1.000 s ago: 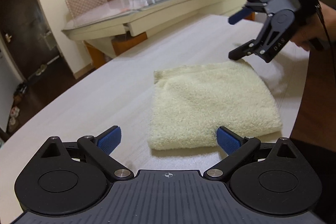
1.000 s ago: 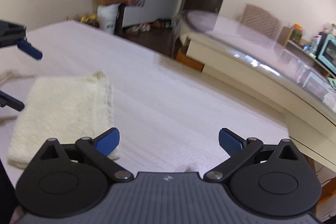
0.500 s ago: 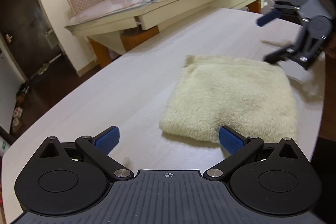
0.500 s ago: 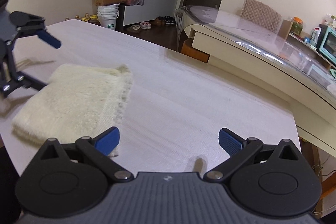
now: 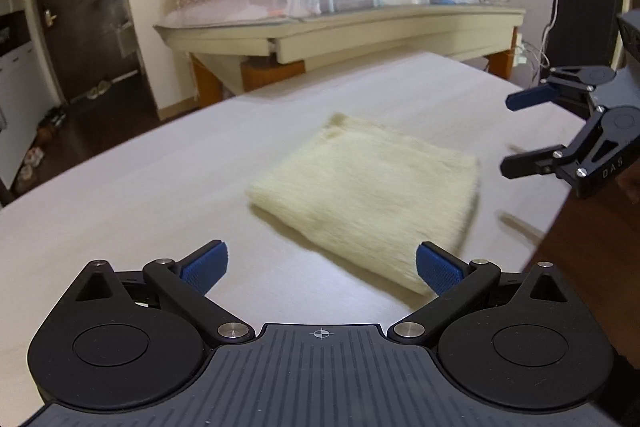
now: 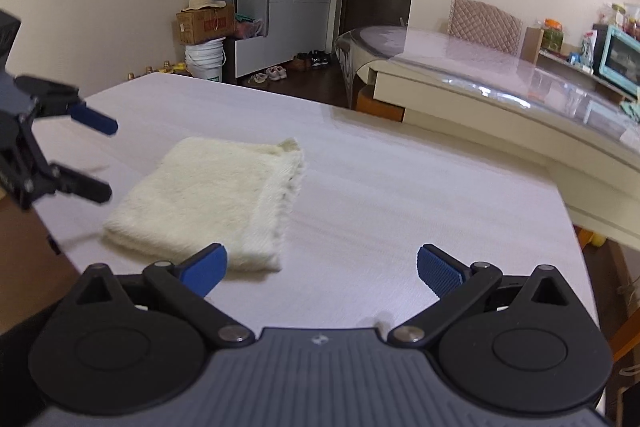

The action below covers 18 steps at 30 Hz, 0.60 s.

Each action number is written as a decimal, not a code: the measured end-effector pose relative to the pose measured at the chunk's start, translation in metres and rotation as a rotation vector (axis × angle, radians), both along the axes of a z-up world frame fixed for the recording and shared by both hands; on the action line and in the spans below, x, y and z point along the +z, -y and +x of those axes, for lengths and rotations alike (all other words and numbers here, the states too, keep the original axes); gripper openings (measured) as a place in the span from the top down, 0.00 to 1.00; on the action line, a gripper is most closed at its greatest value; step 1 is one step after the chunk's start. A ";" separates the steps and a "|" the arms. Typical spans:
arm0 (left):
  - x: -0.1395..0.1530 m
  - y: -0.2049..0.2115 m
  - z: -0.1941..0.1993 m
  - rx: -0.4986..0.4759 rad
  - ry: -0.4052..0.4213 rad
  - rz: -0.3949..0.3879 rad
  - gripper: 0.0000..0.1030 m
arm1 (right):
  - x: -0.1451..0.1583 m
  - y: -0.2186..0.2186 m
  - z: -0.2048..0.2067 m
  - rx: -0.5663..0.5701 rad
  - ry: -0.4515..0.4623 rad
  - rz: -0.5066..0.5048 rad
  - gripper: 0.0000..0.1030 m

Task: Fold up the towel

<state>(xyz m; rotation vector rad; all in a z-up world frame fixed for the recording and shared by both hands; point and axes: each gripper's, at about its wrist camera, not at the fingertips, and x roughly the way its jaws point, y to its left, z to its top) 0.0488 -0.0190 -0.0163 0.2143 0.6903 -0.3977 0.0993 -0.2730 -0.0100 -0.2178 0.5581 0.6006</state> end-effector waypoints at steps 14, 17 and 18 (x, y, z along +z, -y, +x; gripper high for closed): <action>-0.013 0.005 -0.002 0.064 0.014 0.027 0.00 | -0.011 -0.023 0.004 0.015 0.031 -0.086 0.00; -0.014 0.004 -0.002 0.059 0.018 0.035 0.00 | -0.014 -0.031 0.005 0.028 0.037 -0.098 0.00; -0.013 0.004 -0.001 0.060 0.011 0.030 0.00 | -0.014 -0.032 0.006 0.030 0.038 -0.100 0.00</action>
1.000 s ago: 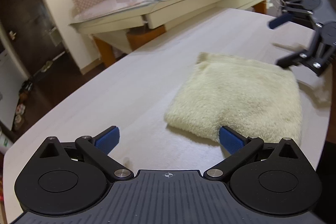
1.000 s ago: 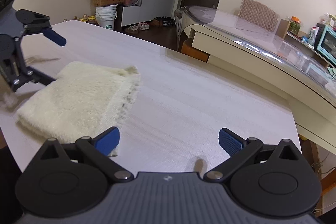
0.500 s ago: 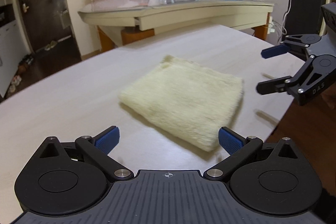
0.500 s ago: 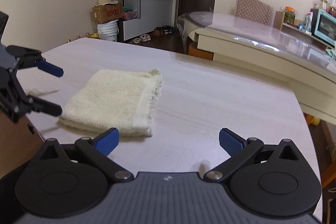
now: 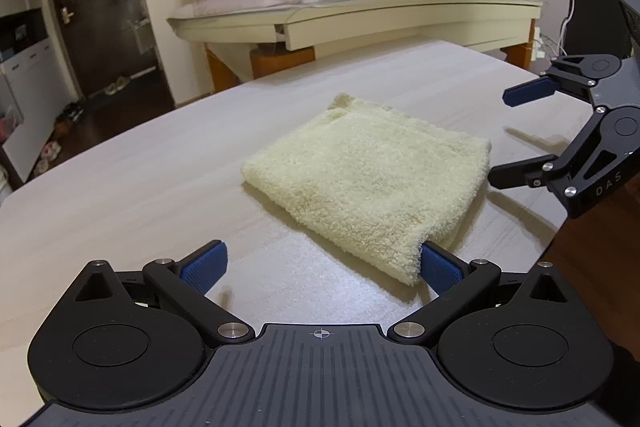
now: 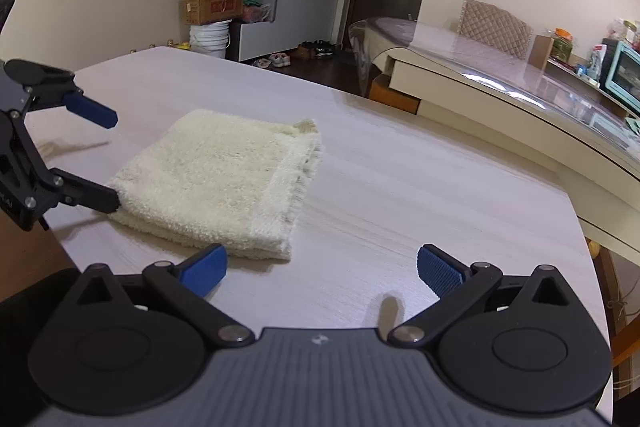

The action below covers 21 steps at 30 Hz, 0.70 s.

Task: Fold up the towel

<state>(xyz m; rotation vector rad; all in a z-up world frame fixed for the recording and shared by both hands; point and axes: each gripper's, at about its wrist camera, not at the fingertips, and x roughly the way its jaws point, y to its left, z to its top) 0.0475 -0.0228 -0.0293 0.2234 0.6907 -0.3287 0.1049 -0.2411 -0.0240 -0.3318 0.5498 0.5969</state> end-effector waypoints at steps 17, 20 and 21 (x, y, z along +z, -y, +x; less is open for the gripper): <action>-0.005 0.004 0.004 -0.003 -0.004 0.020 0.00 | -0.003 -0.010 0.008 0.021 -0.017 -0.003 0.00; -0.005 -0.001 0.011 0.016 -0.001 0.020 0.00 | -0.003 -0.014 0.011 0.016 -0.020 -0.003 0.00; -0.005 -0.002 0.013 0.023 0.003 0.025 0.00 | -0.003 -0.016 0.012 0.014 -0.021 -0.004 0.00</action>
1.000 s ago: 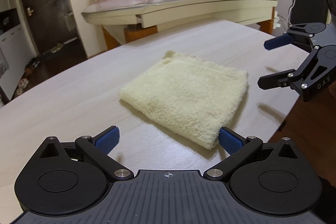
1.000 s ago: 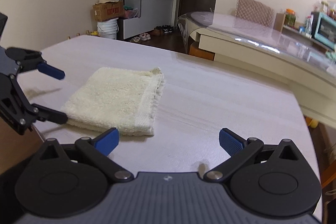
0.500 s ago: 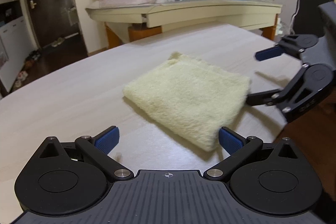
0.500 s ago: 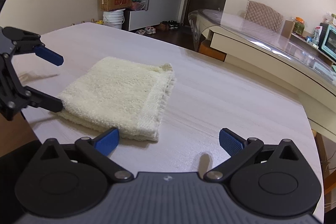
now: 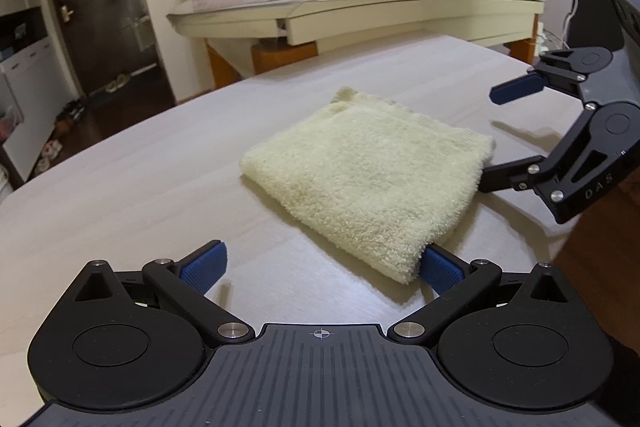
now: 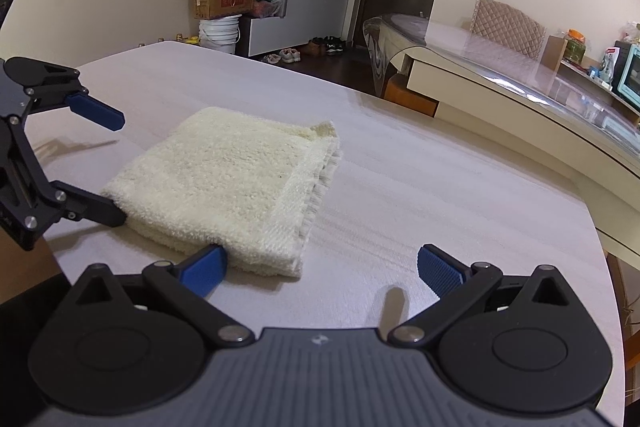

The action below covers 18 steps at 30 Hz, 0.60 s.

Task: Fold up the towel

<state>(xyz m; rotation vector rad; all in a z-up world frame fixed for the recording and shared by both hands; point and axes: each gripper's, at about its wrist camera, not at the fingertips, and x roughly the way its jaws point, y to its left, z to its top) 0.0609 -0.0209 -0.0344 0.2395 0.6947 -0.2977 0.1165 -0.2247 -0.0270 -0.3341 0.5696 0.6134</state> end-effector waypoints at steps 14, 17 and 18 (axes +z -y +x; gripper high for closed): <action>0.001 -0.005 0.001 0.060 -0.023 -0.008 0.00 | 0.003 -0.012 0.004 -0.022 -0.019 0.018 0.00; 0.001 -0.003 -0.001 0.077 -0.025 -0.012 0.00 | 0.004 -0.006 -0.002 -0.047 -0.030 0.049 0.00; 0.001 -0.002 -0.002 0.083 -0.026 -0.014 0.00 | 0.004 -0.003 -0.004 -0.057 -0.035 0.060 0.00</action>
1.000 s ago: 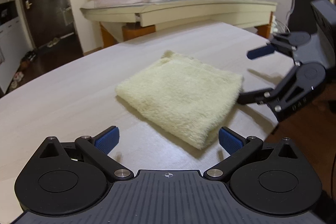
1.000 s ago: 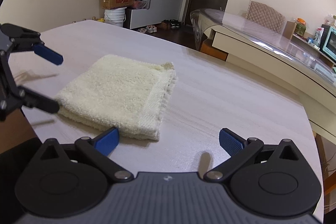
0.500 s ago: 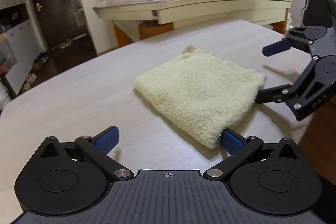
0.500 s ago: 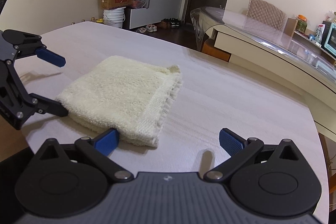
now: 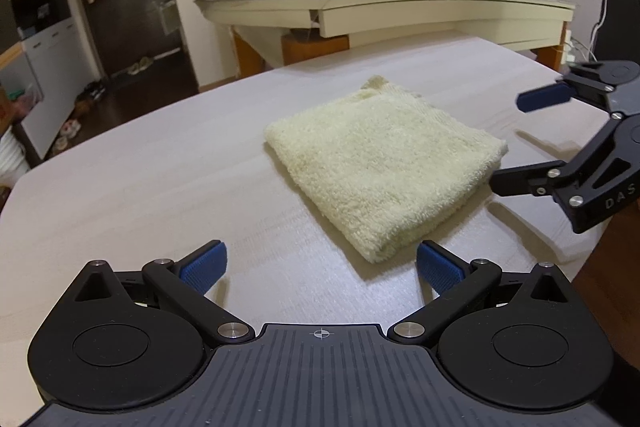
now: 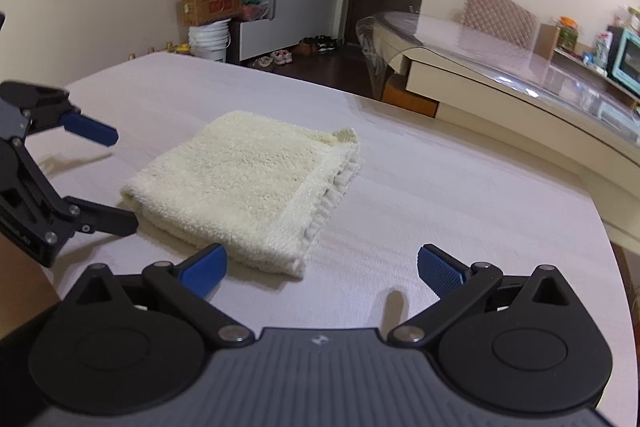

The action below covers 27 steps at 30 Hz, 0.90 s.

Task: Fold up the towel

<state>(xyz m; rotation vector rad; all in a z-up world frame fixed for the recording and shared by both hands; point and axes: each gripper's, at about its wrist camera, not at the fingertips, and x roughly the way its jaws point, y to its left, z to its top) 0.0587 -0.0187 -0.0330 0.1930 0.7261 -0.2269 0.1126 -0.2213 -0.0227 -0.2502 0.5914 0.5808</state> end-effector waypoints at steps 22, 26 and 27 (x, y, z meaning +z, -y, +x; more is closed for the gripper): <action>0.016 0.003 -0.038 0.139 0.012 -0.095 0.00 | 0.017 0.024 -0.045 -0.074 -0.042 0.149 0.00; 0.019 0.004 -0.049 0.153 0.011 -0.127 0.00 | 0.021 0.025 -0.055 -0.073 -0.053 0.165 0.00; 0.020 0.005 -0.052 0.156 0.011 -0.129 0.00 | 0.023 0.025 -0.060 -0.074 -0.060 0.172 0.00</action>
